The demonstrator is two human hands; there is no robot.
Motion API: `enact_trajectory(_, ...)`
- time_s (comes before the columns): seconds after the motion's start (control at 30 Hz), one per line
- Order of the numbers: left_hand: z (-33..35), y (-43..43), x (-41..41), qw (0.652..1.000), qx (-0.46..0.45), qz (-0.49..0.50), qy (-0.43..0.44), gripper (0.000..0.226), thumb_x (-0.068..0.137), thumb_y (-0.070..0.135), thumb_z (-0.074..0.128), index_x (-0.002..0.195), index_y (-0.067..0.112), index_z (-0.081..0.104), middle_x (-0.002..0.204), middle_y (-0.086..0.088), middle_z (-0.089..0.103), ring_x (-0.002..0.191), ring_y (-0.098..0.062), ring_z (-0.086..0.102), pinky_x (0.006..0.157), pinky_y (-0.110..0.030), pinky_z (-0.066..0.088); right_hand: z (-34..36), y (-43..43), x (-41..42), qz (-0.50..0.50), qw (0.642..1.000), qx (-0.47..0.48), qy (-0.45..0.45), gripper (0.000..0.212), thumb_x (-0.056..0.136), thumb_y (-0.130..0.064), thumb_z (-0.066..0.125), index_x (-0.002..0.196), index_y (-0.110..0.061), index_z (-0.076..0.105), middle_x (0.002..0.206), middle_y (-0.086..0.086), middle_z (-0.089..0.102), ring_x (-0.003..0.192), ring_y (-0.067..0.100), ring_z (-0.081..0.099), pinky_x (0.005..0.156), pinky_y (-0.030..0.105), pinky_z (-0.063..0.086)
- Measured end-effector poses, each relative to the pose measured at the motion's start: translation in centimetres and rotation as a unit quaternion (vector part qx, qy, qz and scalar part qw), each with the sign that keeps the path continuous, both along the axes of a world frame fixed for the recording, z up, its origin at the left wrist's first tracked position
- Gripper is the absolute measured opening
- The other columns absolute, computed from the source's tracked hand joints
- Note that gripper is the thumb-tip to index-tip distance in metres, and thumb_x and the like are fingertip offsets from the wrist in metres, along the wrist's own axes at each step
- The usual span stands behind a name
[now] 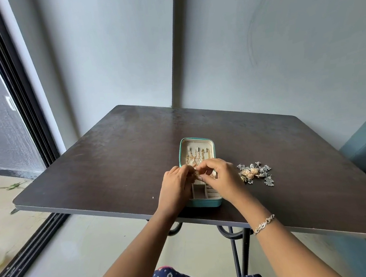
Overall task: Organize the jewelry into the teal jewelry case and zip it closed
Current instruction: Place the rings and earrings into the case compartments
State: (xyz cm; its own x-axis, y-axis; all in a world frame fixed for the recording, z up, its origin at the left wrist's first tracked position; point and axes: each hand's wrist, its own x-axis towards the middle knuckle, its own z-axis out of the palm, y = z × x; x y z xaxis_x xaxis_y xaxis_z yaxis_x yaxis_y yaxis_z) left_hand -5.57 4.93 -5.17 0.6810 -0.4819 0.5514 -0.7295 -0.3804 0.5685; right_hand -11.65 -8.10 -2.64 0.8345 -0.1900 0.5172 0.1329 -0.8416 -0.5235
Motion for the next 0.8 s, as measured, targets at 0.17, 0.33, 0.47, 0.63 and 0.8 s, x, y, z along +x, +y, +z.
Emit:
enact_trajectory(0.17, 0.08, -0.01, -0.01, 1.0, -0.01, 0.002, 0.003, 0.011, 0.088, 0.009, 0.057, 0.096, 0.003, 0.061, 0.1, -0.013, 0.066, 0.092, -0.031, 0.058, 0.08, -0.04, 0.043, -0.22, -0.24, 0.2, -0.006, 1.0, -0.011, -0.009, 0.004, 0.075, -0.007, 0.072, 0.078, -0.008, 0.069, 0.081, 0.003, 0.068, 0.075, 0.013, 0.057, 0.066, 0.008, 0.04)
enact_trajectory(0.33, 0.2, -0.04, -0.02, 1.0, -0.015, 0.005, 0.011, 0.015, 0.089, 0.012, 0.056, 0.1, 0.003, 0.061, 0.104, -0.012, 0.065, 0.095, -0.028, 0.057, 0.082, -0.038, 0.043, -0.73, -0.22, 0.36, -0.007, 1.0, -0.011, -0.018, 0.002, 0.078, -0.007, 0.069, 0.078, -0.007, 0.066, 0.08, 0.002, 0.066, 0.075, 0.01, 0.054, 0.065, 0.008, 0.037)
enact_trajectory(0.47, 0.25, -0.1, -0.01, 1.0, -0.009, 0.014, 0.013, 0.016, 0.089, 0.011, 0.055, 0.1, 0.002, 0.062, 0.105, -0.012, 0.065, 0.097, -0.027, 0.057, 0.082, -0.032, 0.04, -0.93, -0.21, 0.29, -0.008, 1.0, -0.019, -0.022, 0.003, 0.079, -0.006, 0.068, 0.08, -0.006, 0.065, 0.083, 0.005, 0.066, 0.08, 0.016, 0.058, 0.068, 0.022, 0.047)
enact_trajectory(0.63, 0.19, -0.08, 0.14, 1.0, 0.0, 0.015, -0.01, 0.012, 0.087, 0.009, 0.058, 0.094, 0.003, 0.065, 0.098, -0.013, 0.068, 0.09, -0.028, 0.059, 0.077, -0.031, 0.04, -0.51, -0.31, 0.26, 0.007, 0.998, -0.059, -0.03, 0.014, 0.073, -0.009, 0.073, 0.087, -0.01, 0.068, 0.081, 0.003, 0.066, 0.077, 0.012, 0.053, 0.068, 0.028, 0.047)
enact_trajectory(0.8, 0.01, -0.05, 0.27, 0.999, 0.013, 0.001, -0.035, 0.013, 0.079, 0.015, 0.059, 0.082, 0.005, 0.066, 0.082, -0.011, 0.07, 0.075, -0.03, 0.062, 0.065, -0.037, 0.046, -0.47, -0.33, 0.55, 0.006, 0.994, -0.103, -0.03, 0.012, 0.071, -0.011, 0.074, 0.082, -0.011, 0.069, 0.079, 0.005, 0.066, 0.076, 0.022, 0.058, 0.065, 0.032, 0.049)
